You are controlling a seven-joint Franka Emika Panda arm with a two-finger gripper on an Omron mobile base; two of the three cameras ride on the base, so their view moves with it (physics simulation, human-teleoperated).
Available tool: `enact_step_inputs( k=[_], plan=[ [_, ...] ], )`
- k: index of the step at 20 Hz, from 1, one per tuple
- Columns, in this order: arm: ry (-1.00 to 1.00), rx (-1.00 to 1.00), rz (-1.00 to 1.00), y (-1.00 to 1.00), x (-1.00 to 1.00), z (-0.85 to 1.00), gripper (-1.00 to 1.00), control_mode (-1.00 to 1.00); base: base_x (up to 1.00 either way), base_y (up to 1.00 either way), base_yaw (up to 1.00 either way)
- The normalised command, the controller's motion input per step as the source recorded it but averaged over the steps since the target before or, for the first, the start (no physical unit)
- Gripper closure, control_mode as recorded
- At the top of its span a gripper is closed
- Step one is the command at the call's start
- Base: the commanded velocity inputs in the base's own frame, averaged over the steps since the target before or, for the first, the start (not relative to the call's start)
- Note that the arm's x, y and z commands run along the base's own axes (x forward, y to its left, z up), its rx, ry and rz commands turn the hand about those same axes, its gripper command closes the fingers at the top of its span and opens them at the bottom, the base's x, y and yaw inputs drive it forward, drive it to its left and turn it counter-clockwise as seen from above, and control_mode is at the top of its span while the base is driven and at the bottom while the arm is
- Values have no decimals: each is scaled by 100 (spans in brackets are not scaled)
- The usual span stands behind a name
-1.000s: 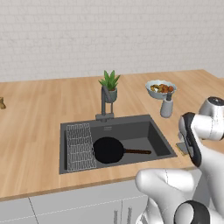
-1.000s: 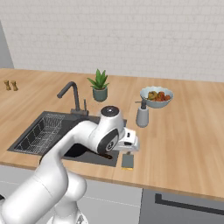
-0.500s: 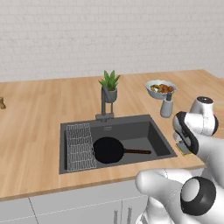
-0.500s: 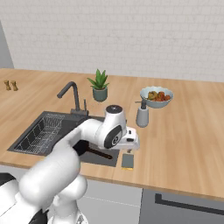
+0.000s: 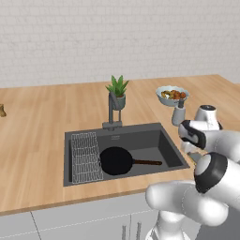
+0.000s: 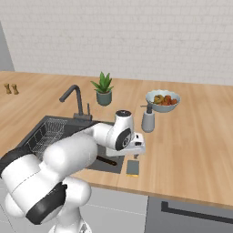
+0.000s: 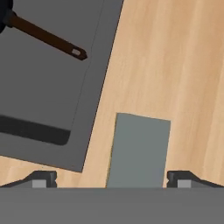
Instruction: Pick the pan and sponge and place them into the sink. Then turn on the water.
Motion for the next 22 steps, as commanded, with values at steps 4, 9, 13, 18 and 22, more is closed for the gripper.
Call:
enact_step_inputs(
  k=[4,9,13,18,22],
  plan=[
    [13,4,0,-33,23,-37,-100,-100,0,0,0],
    [2,5,0,-40,4,-26,-100,-100,0,0,0],
    [0,3,-2,-8,-1,-24,-100,-100,0,0,0],
    [0,2,-3,0,-3,-27,-100,-100,0,0,0],
    [0,4,-4,0,-1,-19,-100,-100,0,0,0]
  ],
)
